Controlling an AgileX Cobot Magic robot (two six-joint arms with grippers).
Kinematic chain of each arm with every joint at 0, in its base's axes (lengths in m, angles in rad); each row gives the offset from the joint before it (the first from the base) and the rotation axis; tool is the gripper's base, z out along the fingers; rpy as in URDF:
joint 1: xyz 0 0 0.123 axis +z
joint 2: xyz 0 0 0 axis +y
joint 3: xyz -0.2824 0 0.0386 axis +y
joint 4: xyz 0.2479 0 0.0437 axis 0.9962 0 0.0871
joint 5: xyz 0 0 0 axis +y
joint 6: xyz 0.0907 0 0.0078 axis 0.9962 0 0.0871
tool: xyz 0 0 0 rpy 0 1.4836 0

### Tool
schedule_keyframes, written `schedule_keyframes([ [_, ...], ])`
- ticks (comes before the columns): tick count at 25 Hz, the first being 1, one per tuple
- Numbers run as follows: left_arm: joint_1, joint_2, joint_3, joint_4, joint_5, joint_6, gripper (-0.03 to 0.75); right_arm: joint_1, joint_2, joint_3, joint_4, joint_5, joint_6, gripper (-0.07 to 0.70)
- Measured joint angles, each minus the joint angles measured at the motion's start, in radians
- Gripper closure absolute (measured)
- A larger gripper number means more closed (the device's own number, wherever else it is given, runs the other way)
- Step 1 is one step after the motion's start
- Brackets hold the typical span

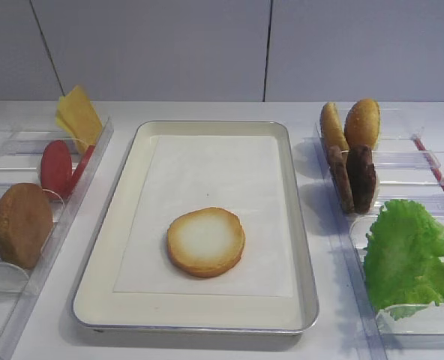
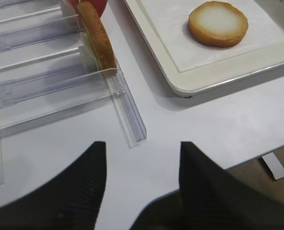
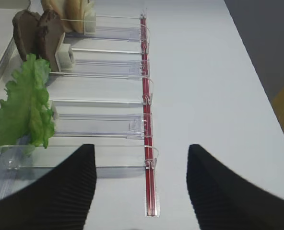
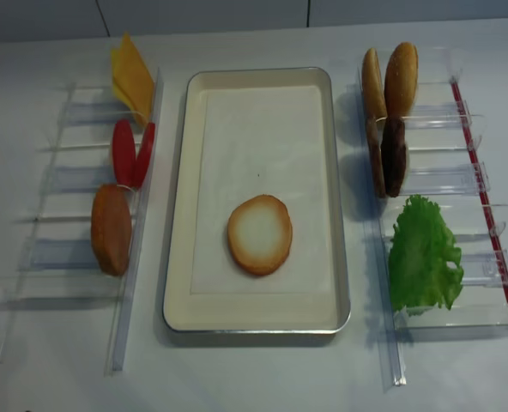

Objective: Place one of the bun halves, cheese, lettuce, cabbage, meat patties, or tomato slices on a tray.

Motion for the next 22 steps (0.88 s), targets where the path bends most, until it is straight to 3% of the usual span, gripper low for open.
schedule_keyframes([
  [9,0.000,-0.004,0.001,-0.007,0.005,0.013,0.391,0.000,0.000,0.000,-0.002,0.000,0.000,0.202],
  [14,0.000,-0.004,0.033,-0.031,-0.054,0.041,0.391,0.000,0.000,0.000,0.000,0.000,0.000,0.202],
  [22,0.000,-0.004,0.042,-0.026,-0.072,0.037,0.392,0.000,0.000,0.000,0.000,0.000,0.000,0.202],
])
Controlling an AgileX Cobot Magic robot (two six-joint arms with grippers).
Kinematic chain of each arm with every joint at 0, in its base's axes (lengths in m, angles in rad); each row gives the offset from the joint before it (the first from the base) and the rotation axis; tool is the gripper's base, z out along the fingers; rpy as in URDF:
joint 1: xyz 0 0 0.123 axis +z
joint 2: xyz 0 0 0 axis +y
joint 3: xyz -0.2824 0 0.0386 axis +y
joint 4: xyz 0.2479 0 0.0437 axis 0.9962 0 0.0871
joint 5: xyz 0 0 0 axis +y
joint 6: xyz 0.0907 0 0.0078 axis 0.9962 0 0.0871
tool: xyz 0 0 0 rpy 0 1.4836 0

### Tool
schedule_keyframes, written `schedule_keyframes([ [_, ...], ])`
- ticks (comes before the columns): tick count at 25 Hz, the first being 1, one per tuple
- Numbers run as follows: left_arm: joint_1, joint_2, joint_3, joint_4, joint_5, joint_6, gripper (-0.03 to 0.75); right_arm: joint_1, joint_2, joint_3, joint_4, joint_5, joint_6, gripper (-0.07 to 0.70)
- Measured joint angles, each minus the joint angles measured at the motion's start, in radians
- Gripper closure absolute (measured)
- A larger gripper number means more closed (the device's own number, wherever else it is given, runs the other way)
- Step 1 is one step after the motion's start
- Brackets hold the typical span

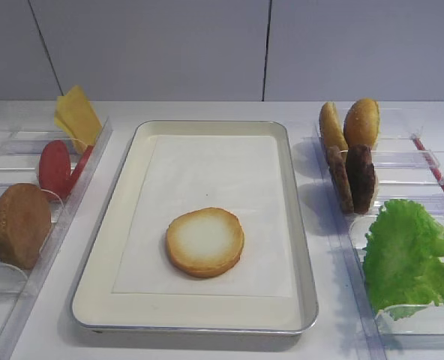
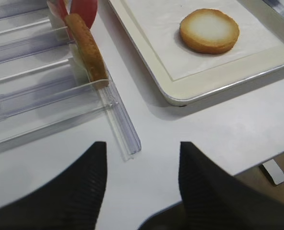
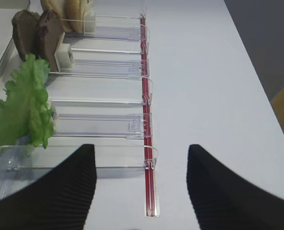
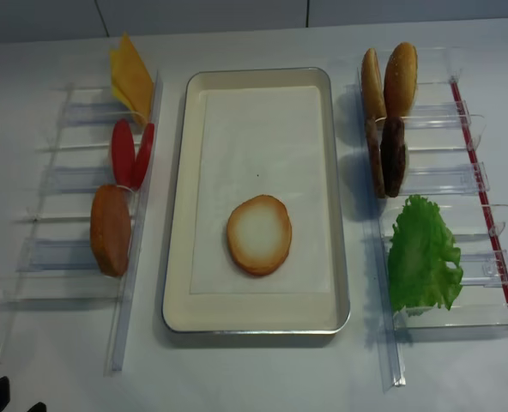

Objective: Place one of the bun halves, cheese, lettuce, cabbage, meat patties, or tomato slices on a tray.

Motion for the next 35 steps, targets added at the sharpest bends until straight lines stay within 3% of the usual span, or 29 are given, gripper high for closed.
schedule_keyframes([
  [7,0.011,0.000,0.000,0.122,0.000,-0.027,0.391,0.000,0.000,0.000,0.000,0.000,0.000,0.202],
  [14,0.173,0.000,0.000,0.130,0.000,-0.031,0.392,0.000,0.000,0.000,0.000,0.000,0.000,0.202],
  [18,0.216,0.000,0.000,0.130,0.000,-0.031,0.393,0.000,0.000,0.000,0.000,0.000,0.000,0.202],
  [35,0.220,0.000,0.000,0.131,0.000,-0.031,0.393,0.000,0.000,0.000,0.000,0.000,0.000,0.202],
])
